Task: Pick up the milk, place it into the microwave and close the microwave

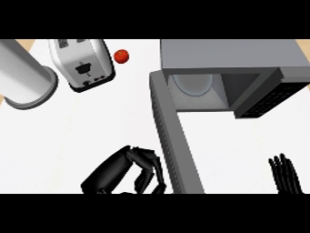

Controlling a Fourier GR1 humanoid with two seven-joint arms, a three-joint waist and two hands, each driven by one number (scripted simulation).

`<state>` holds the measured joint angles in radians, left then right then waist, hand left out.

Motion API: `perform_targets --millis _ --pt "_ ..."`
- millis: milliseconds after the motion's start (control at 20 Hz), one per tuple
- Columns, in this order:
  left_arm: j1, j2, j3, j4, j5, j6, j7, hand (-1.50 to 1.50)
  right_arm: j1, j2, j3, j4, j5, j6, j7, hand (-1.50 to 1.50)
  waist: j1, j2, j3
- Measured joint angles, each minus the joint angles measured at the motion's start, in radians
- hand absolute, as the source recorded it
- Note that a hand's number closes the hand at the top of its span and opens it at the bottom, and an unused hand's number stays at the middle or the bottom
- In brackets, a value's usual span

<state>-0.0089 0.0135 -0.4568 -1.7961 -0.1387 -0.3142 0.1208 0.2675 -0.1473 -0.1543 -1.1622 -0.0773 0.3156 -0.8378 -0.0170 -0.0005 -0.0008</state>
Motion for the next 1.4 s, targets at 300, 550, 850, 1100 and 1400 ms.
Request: perform_targets --millis 300,550,850,1100,1400 --pt "-0.147 -0.009 -0.169 0.193 -0.049 0.174 -0.051 1.50 0.080 -0.036 0.010 -0.116 -0.044 0.032 0.017 -1.50 -0.005 0.000 0.000" --pt "-0.295 -0.009 -0.315 0.347 0.022 0.344 -0.035 1.50 0.123 -0.066 0.033 -0.223 -0.095 0.073 0.047 -1.50 -0.026 0.003 -0.001" --pt "-0.436 -0.004 -0.424 0.479 0.169 0.526 -0.027 1.50 0.149 -0.081 0.082 -0.385 -0.156 0.100 0.100 -1.50 -0.071 0.007 -0.003" --pt "-0.529 -0.007 -0.479 0.568 0.292 0.651 -0.061 -1.50 0.148 -0.105 0.108 -0.485 -0.206 0.122 0.152 -1.50 -0.110 0.016 -0.003" --pt "-0.610 -0.006 -0.448 0.640 0.426 0.750 -0.150 1.50 0.157 -0.135 0.124 -0.571 -0.246 0.143 0.193 -1.50 -0.164 0.031 -0.004"
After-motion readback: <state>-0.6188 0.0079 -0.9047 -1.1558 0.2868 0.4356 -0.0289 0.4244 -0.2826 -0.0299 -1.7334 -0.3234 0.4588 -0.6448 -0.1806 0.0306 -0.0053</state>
